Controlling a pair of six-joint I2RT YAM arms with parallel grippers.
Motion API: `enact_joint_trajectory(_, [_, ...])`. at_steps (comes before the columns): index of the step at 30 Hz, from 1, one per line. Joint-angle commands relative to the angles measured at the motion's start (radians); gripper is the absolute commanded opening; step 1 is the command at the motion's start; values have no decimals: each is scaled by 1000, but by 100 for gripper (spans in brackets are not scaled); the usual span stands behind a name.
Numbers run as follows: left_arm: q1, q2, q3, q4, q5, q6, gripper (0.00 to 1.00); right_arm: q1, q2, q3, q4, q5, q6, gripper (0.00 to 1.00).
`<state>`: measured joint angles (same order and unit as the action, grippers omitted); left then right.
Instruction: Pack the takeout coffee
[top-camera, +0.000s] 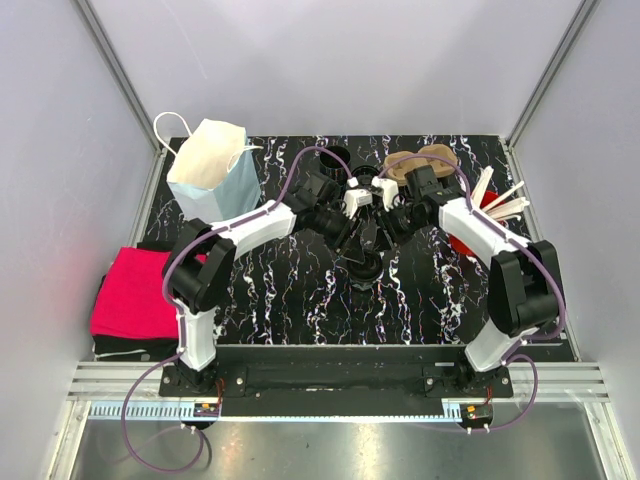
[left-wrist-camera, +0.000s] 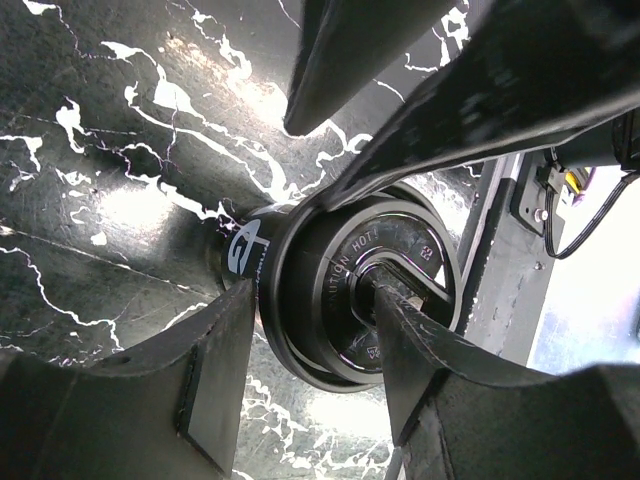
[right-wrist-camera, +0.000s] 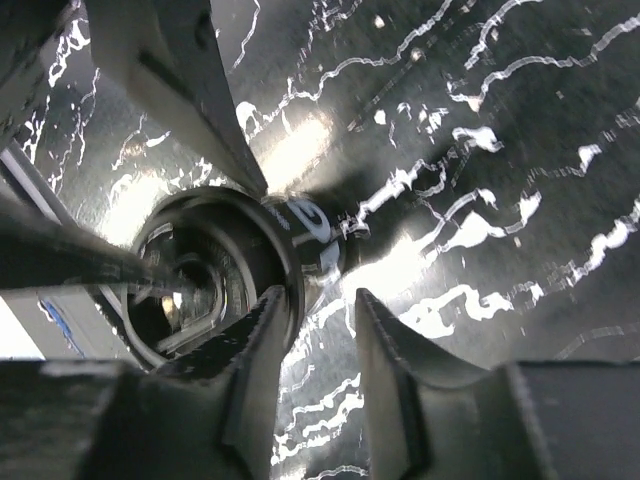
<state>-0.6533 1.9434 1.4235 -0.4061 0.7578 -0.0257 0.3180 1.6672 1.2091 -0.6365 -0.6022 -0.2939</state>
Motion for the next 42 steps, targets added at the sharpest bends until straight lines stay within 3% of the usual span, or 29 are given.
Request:
enact_joint_trajectory(1, [-5, 38, -57, -39, -199, 79, 52, -37, -84, 7, -58, 1, -5, 42])
enact_joint_trajectory(11, [-9, 26, -69, -31, -213, 83, 52, -59, -152, -66, -97, -145, -28, 50])
enact_joint_trajectory(21, [-16, 19, -72, -31, -227, 84, 52, -59, -133, -131, -138, -215, -34, 53])
enact_joint_trajectory(42, [-17, 26, -69, -28, -229, 83, 52, -43, -44, -122, -104, -162, -19, 45])
